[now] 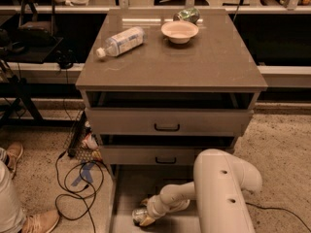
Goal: Pick 7up can from bottom drawer and place on counter
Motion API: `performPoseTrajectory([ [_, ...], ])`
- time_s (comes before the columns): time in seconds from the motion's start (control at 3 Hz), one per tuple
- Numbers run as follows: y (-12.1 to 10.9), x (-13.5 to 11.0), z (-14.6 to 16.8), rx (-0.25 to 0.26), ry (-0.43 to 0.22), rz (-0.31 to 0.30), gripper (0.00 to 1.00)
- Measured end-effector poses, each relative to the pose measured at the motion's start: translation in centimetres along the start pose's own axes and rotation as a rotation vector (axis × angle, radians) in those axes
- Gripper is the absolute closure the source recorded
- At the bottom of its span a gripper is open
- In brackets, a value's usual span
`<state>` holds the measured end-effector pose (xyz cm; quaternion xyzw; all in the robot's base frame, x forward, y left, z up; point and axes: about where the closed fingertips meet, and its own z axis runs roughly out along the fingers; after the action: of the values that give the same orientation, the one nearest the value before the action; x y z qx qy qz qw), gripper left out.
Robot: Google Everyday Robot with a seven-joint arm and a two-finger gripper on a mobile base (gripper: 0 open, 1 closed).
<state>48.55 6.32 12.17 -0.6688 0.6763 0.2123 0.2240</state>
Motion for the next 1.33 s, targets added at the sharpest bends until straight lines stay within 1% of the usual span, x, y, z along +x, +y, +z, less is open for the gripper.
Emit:
performPoseTrajectory([
  [0.33,0.0,-0.4,-1.6,0.013,-0.021,-0.014,0.71],
  [0.67,-0.4,-0.9,-6.1,0.046,-0.077,-0.028,0.94],
  [1.0,-1.0,-0.9,-12.8,0.093,-0.148,-0.048,1.00],
  [1.33,-2.0,0.8,-23.1,0.186,-0.171,-0.069,1.00],
])
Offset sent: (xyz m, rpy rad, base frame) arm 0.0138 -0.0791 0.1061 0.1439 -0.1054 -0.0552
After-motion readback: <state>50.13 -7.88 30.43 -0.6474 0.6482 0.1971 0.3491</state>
